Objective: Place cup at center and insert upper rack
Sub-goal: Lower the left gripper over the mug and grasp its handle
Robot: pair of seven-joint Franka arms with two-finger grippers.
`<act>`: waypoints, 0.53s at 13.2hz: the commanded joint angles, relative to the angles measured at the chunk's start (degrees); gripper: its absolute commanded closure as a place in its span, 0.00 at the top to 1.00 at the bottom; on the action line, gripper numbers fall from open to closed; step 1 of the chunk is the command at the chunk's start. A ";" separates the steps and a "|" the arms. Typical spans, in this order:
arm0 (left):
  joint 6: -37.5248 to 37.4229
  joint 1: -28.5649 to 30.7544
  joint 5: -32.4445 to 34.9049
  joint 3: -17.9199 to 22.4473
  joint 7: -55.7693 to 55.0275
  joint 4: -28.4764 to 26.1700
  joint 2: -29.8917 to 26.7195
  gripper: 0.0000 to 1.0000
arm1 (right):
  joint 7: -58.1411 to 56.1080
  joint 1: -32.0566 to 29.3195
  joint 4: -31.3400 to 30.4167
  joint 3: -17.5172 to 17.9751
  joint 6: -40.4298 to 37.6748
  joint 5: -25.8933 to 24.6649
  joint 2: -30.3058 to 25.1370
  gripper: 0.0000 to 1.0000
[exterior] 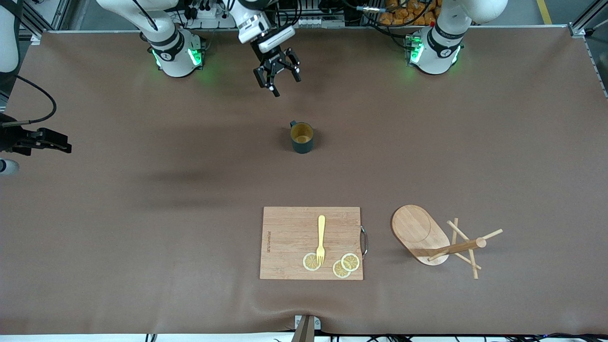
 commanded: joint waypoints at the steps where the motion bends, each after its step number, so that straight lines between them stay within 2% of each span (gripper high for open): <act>1: -2.00 -2.65 1.52 1.98 -0.24 3.79 3.31 1.00 | 1.04 0.38 -1.43 0.03 0.59 0.03 -1.28 1.00; 7: -2.00 -6.78 6.96 3.56 -0.24 3.79 6.03 1.00 | 0.96 0.91 -1.44 0.12 0.59 0.03 -1.10 1.00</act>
